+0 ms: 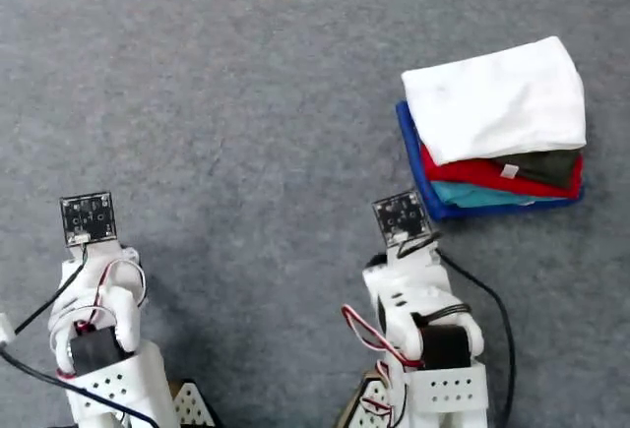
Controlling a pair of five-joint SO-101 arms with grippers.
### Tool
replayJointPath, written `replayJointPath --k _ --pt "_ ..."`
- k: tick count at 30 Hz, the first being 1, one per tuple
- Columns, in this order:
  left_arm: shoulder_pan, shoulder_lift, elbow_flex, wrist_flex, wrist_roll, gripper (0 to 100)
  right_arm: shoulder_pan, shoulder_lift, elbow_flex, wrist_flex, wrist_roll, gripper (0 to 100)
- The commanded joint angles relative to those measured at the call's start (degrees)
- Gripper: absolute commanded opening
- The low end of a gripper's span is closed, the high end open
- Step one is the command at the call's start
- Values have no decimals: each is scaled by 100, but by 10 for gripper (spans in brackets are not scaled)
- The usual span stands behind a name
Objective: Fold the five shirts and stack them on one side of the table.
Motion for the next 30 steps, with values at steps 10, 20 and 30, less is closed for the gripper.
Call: replayJointPath --k 10,20,30 --pt "-44 -84 53 1486 0 20 -22 -321 4 308 -9 3" --pt "-44 -84 53 1486 0 20 -31 -321 4 308 -9 3" --pt "-44 -84 53 1486 0 20 -22 -321 4 308 -9 3"
